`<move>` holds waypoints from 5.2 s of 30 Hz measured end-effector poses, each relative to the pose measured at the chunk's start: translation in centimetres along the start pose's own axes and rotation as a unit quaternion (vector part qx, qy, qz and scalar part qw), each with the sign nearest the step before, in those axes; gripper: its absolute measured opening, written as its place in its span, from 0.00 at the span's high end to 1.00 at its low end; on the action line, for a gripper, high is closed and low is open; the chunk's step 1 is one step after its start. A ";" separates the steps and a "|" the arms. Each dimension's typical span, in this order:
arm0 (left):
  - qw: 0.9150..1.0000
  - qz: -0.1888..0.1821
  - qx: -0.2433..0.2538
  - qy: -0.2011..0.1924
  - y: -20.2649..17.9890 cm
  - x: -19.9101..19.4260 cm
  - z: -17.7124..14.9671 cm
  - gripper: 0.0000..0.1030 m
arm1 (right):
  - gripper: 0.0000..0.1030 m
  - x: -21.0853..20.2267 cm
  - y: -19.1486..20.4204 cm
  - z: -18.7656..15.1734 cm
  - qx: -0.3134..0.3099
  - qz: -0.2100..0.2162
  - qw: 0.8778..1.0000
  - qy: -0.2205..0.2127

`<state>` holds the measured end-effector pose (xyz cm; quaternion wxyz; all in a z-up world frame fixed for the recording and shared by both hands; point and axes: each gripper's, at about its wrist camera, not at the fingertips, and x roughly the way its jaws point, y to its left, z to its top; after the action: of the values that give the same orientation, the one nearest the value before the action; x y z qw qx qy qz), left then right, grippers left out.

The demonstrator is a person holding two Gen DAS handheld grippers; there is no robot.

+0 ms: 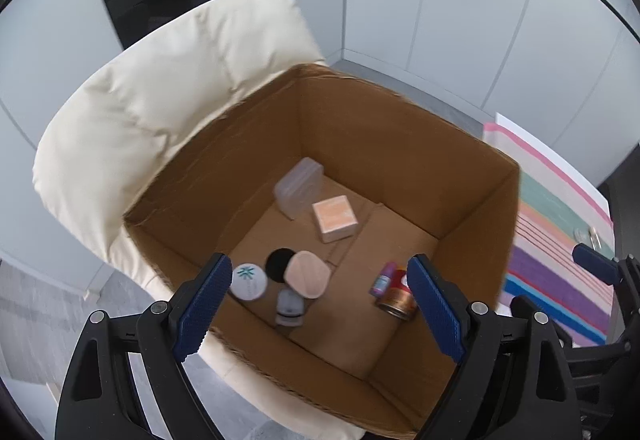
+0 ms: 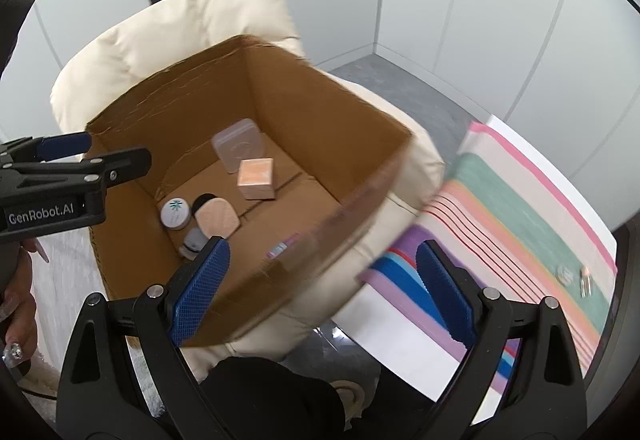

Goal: Organize objects

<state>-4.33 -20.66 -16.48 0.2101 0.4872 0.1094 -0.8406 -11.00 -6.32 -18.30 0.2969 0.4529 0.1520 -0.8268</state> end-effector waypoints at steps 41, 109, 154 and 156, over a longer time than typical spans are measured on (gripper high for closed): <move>0.955 -0.115 0.274 0.015 -40.3 2.4 -4.3 0.12 | 0.07 -7.0 -35.1 -19.6 0.300 -0.154 0.941 0.015; 0.968 -0.110 0.224 0.012 -56.4 15.0 -1.7 0.44 | 0.91 4.6 -52.7 -19.7 0.324 -0.191 0.927 0.012; 0.965 -0.100 0.241 0.004 -50.8 8.4 0.8 0.43 | 0.72 0.3 -45.0 -16.1 0.285 -0.192 0.939 0.010; 0.965 -0.102 0.242 -0.004 -50.2 6.8 1.0 0.43 | 0.72 -1.1 -44.6 -15.5 0.281 -0.194 0.940 0.004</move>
<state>-31.12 21.87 -22.90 -0.0009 0.5064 -0.0490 -0.8609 -28.41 36.84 -26.54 -0.0090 0.4832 0.0001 -0.8754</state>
